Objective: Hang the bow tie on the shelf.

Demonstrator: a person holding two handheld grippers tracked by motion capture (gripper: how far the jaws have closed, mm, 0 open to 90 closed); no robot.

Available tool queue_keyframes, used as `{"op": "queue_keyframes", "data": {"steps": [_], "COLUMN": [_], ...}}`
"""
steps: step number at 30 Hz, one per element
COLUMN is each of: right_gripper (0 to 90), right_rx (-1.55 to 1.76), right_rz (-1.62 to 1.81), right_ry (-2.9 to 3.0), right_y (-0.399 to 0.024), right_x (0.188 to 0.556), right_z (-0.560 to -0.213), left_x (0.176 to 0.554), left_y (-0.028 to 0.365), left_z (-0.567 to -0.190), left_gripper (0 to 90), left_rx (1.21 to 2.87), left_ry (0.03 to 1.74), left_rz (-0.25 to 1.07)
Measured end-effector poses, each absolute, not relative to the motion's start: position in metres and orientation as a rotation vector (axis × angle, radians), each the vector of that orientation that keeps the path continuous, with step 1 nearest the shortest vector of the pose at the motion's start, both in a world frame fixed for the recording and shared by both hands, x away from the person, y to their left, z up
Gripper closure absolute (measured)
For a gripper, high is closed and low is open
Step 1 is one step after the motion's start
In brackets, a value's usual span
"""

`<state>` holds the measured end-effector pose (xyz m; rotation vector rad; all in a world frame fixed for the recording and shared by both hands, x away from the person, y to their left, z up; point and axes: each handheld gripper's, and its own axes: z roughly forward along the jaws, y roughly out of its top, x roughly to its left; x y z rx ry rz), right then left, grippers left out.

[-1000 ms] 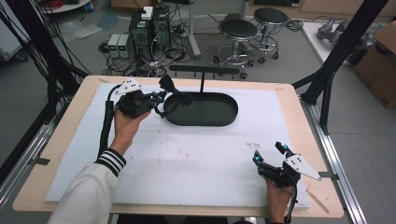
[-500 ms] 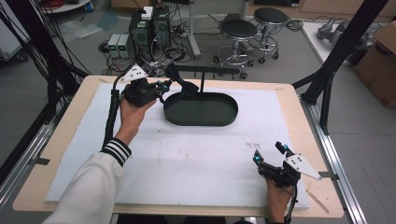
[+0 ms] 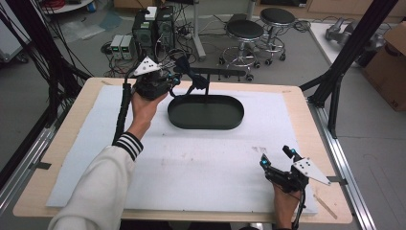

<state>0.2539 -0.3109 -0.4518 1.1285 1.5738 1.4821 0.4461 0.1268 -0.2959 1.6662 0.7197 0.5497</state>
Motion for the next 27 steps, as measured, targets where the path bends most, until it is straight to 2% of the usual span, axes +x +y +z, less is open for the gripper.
{"op": "queue_keyframes", "data": {"steps": [27], "right_gripper": [10.3], "right_rx": [1.131], "right_rz": [1.49], "right_ry": [1.568], "right_y": [-0.312], "right_x": [0.255], "right_z": [-0.452], "left_x": [0.475], "left_y": [0.124], "left_z": [-0.294], "left_gripper": [88.3], "left_rx": [1.644], "left_ry": [0.768], "left_rz": [0.606]}}
